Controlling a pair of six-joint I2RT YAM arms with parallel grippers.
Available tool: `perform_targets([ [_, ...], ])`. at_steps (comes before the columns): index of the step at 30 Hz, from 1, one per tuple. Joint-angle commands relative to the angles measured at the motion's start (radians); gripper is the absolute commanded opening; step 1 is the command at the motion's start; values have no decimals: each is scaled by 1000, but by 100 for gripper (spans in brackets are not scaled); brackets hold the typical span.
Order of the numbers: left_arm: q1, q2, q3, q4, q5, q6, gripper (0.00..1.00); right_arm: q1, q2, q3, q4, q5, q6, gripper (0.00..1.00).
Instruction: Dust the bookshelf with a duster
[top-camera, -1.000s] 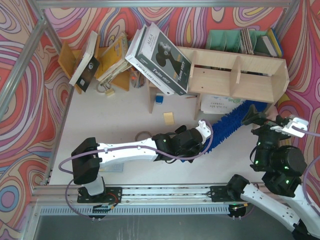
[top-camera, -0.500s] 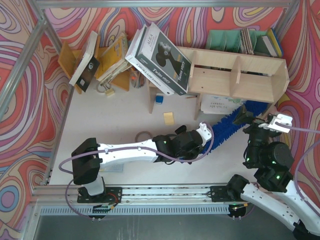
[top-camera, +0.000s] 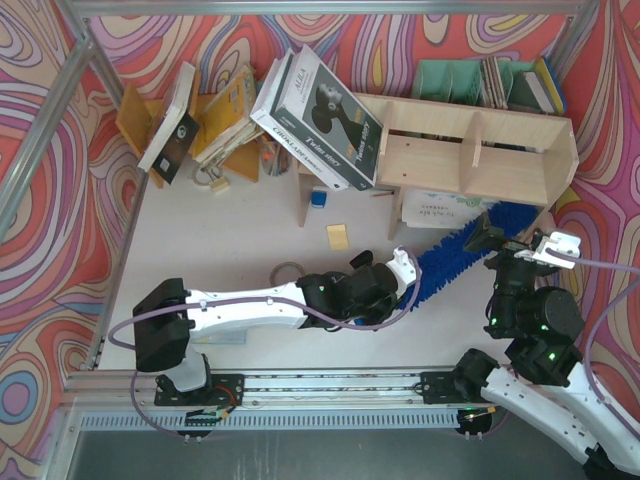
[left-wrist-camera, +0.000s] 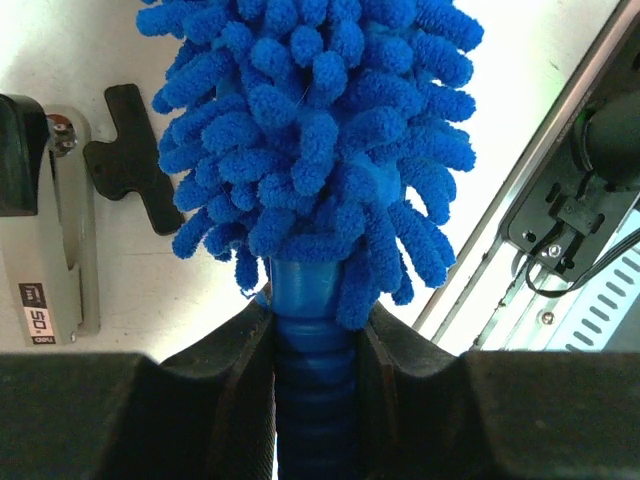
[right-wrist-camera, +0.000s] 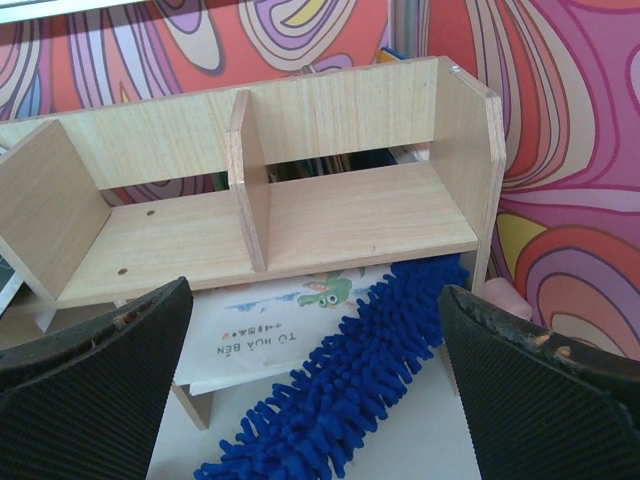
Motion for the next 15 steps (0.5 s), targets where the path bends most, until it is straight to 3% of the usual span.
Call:
perform_targets([
  [1, -14, 23, 21, 52, 85, 45, 0, -8, 4, 4, 26, -10, -17, 99],
  [5, -14, 39, 31, 3, 29, 39, 0, -10, -1, 0, 29, -14, -18, 99],
  [15, 0, -60, 11, 100, -155, 42, 0, -16, 5, -4, 33, -19, -23, 99],
])
